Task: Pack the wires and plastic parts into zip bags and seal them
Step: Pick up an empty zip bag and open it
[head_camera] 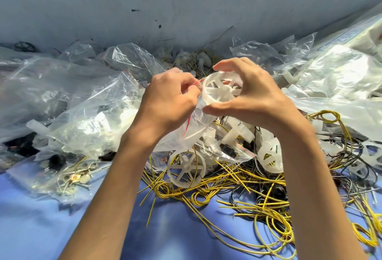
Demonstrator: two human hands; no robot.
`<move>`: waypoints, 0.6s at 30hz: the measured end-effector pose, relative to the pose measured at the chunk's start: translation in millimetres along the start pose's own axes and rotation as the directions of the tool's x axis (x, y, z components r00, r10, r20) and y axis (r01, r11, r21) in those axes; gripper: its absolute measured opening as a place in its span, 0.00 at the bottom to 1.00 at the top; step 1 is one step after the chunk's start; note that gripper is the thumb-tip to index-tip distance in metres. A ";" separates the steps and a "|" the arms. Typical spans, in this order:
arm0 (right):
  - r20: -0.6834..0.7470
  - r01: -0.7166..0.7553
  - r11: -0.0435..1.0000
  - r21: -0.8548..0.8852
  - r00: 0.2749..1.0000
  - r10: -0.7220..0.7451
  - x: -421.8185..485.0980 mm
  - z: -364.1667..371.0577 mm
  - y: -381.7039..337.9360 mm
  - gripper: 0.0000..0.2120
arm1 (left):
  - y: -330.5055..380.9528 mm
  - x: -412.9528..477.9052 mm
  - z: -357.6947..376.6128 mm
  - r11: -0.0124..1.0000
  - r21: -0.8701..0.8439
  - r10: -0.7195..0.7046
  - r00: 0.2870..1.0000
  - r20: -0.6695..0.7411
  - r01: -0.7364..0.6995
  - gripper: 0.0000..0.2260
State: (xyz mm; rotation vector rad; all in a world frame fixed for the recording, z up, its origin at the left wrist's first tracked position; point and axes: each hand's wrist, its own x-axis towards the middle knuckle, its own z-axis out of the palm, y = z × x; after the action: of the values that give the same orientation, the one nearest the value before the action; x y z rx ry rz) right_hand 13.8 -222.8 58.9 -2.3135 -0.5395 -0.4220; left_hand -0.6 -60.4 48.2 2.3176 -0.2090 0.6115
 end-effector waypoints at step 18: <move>0.402 0.114 0.993 0.021 0.909 -0.113 -11.0 0.1 -6.5 0.37 | 2.6 0.5 -1.0 1.000 0.007 -0.012 0.992 -0.129 0.014 0.08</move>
State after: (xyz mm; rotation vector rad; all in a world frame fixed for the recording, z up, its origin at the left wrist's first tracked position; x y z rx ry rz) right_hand 1.1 -221.2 57.7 -2.3879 -0.8759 0.0091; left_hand -1.3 -61.5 50.6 2.2760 -0.1310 0.7536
